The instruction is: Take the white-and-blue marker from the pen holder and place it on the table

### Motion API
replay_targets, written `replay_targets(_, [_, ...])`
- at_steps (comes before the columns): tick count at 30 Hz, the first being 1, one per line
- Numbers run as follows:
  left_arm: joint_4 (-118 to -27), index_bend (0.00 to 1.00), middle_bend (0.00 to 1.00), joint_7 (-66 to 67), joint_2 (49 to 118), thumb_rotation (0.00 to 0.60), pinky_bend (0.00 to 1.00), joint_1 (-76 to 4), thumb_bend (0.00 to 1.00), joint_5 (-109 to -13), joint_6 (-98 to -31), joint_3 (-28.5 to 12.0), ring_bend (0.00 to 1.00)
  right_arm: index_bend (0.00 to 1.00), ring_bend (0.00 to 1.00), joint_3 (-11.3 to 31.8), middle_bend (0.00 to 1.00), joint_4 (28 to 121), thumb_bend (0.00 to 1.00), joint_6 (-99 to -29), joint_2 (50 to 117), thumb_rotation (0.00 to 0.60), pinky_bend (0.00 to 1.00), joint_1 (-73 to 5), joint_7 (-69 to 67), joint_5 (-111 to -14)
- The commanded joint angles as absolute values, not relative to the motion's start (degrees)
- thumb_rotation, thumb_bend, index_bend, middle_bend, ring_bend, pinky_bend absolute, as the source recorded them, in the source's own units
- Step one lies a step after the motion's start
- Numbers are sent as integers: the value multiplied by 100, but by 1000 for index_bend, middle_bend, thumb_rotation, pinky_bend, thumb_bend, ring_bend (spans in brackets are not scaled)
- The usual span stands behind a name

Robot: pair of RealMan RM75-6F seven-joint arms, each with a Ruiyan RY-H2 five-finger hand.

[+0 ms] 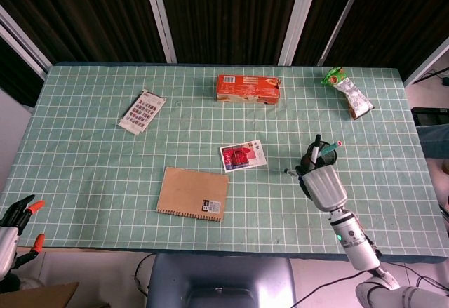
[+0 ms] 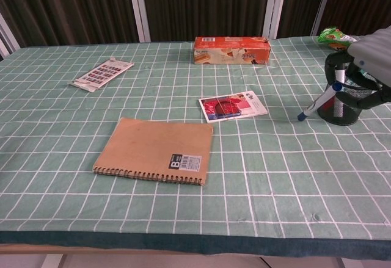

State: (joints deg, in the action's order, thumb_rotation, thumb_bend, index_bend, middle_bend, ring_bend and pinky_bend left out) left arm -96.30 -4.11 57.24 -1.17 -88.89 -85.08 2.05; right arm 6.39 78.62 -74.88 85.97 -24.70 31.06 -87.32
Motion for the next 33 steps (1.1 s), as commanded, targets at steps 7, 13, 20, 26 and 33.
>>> replay_targets(7, [-9623, 185, 50, -420, 5720, 600, 375, -113, 440, -8907, -8517, 212, 79, 665, 1000, 791, 1000, 7173, 746, -7351, 9217, 600, 1000, -2634, 3654, -8392])
replay_targets(13, [-9621, 185, 50, -426, 5721, 600, 375, -107, 442, -8918, -8531, 215, 82, 356, 1000, 796, 1000, 7027, 383, -7438, 9236, 600, 1000, -2600, 3294, -8386])
replay_targets(20, [-9637, 186, 50, -360, 5731, 600, 375, -120, 441, -8926, -8501, 224, 85, 128, 1000, 785, 1000, 7148, 288, -7719, 9044, 600, 1000, -2475, 2830, -8494])
replay_targets(26, [-9643, 186, 50, -360, 5730, 600, 375, -120, 442, -8915, -8494, 225, 86, 232, 1000, 697, 1000, 7327, 287, -8414, 8742, 600, 999, -2135, 2453, -8769])
replay_targets(33, [-9652, 186, 51, -326, 5732, 600, 376, -121, 442, -8915, -8480, 235, 86, 427, 764, 434, 747, 8008, 285, -9393, 8089, 600, 726, -1253, 2415, -8784])
